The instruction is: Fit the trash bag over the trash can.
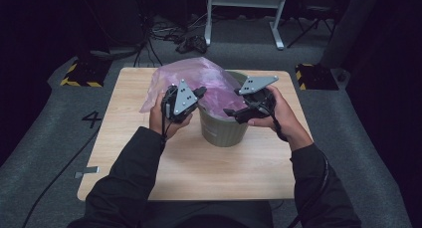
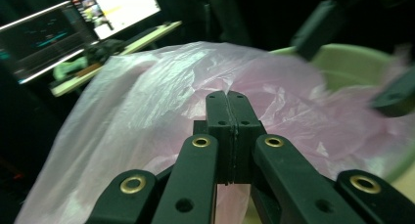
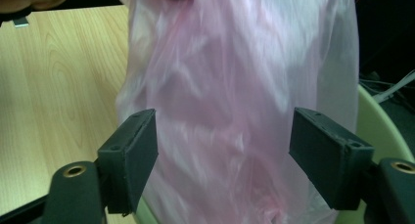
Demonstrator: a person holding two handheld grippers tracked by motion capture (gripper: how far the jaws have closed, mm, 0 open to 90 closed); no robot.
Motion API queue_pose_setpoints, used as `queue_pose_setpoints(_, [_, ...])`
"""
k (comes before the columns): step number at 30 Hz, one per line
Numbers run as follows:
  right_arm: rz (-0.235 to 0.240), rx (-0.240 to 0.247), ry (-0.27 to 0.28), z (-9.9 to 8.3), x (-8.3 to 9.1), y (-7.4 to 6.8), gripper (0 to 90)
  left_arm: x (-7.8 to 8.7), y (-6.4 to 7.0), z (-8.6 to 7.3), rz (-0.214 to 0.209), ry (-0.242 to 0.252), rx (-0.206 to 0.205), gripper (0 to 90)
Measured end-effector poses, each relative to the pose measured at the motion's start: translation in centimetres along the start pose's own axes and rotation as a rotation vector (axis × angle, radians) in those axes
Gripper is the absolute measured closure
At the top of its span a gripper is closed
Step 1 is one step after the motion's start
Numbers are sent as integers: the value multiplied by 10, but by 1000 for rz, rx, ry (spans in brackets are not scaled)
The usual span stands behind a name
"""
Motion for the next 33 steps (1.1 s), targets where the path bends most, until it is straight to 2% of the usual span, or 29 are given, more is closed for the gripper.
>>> queue_pose_setpoints(2, [-21,20,6,2,-1,0,237,-2,5,3,-23,4,-6,896])
queue_pose_setpoints(3, [-46,33,6,3,-5,1,236,-3,8,5,-36,7,-8,895])
queue_pose_setpoints(6, [-59,32,-11,2,-10,3,246,-6,15,9,-75,17,-13,895])
queue_pose_setpoints(9, [-58,32,-32,0,-16,3,368,-7,20,11,-101,14,-25,893])
queue_pose_setpoints(11, [-46,39,-39,-1,-18,3,517,-6,22,13,-113,17,-32,889])
queue_pose_setpoints(15, [-43,42,-31,-1,-19,2,723,-4,24,14,-123,28,-28,855])
queue_pose_setpoints(16, [-42,45,-30,-2,-19,1,762,-3,25,14,-131,30,-27,832])
queue_pose_setpoints(17, [-42,47,-31,-3,-19,0,811,-1,25,13,-144,37,-26,767])
queue_pose_setpoints(20, [-39,55,-32,-5,-18,0,842,4,26,12,-159,44,-32,727])
queue_pose_setpoints(21, [-40,52,-34,-6,-17,0,850,7,27,11,-167,39,-30,650])
queue_pose_setpoints(23, [-45,48,-38,-9,-16,2,865,15,28,9,-141,26,-33,569])
queue_pose_setpoints(26, [-51,33,-40,-13,-13,7,880,32,28,4,-150,29,8,420])
queue_pose_setpoints(27, [-55,29,-46,-14,-13,9,881,38,27,1,-133,28,14,378])
queue_pose_setpoints(28, [-57,25,-49,-16,-13,11,881,44,27,-2,-130,31,22,350])
queue_pose_setpoints(31, [-62,16,-61,-20,-12,16,888,57,25,-16,-159,13,71,288])
queue_pose_setpoints(33, [-66,10,-63,-22,-12,19,891,60,25,-27,-139,-21,71,263])
Point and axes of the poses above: each handheld gripper's, and its own axes: x roughly backward along the jaws, z roughly out of its top, y roughly to its right, the point moved 4 cm from there along -x, roughly forward along the jaws, and after that the axes turned 11 degrees about -z, right-handed, at the moved point
